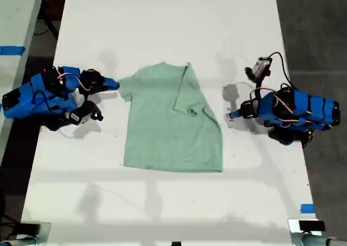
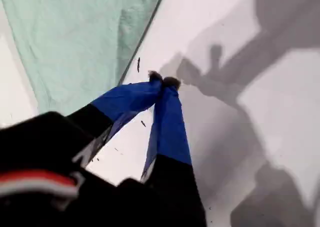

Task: Fold t shirt

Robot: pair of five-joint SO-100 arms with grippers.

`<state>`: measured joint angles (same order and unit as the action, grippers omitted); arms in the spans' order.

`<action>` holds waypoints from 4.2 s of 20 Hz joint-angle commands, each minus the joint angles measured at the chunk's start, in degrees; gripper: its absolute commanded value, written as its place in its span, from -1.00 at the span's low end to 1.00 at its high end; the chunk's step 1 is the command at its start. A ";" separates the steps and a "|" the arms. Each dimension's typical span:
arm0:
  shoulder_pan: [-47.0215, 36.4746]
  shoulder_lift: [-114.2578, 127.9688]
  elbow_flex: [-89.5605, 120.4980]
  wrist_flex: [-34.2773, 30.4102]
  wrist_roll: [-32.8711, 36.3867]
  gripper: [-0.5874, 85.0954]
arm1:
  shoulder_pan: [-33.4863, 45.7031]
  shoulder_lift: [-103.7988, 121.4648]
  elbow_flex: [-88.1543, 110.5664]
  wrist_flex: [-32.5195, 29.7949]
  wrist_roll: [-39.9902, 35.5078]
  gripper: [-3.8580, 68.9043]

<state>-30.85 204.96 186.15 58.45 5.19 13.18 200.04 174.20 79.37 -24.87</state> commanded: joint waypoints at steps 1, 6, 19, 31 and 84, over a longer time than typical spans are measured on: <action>2.11 0.53 2.29 -1.23 1.41 -0.99 | -1.23 0.53 3.25 -1.49 0.44 -0.89; 2.64 0.53 1.41 -1.14 -1.76 -0.99 | -0.88 0.53 3.25 -1.49 0.18 -0.89; -12.48 -66.27 -53.17 8.96 21.88 -0.87 | -0.53 0.53 3.25 -1.49 -0.26 -0.89; -16.00 -95.36 -61.08 8.53 24.87 -0.61 | -0.97 0.53 3.25 -1.49 -0.35 -0.89; 9.76 -5.45 -9.76 -2.37 -2.37 -0.99 | -1.05 0.53 3.25 -1.49 -0.26 -0.89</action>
<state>-23.29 181.58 160.75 57.74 6.15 12.22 200.04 174.20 79.37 -24.87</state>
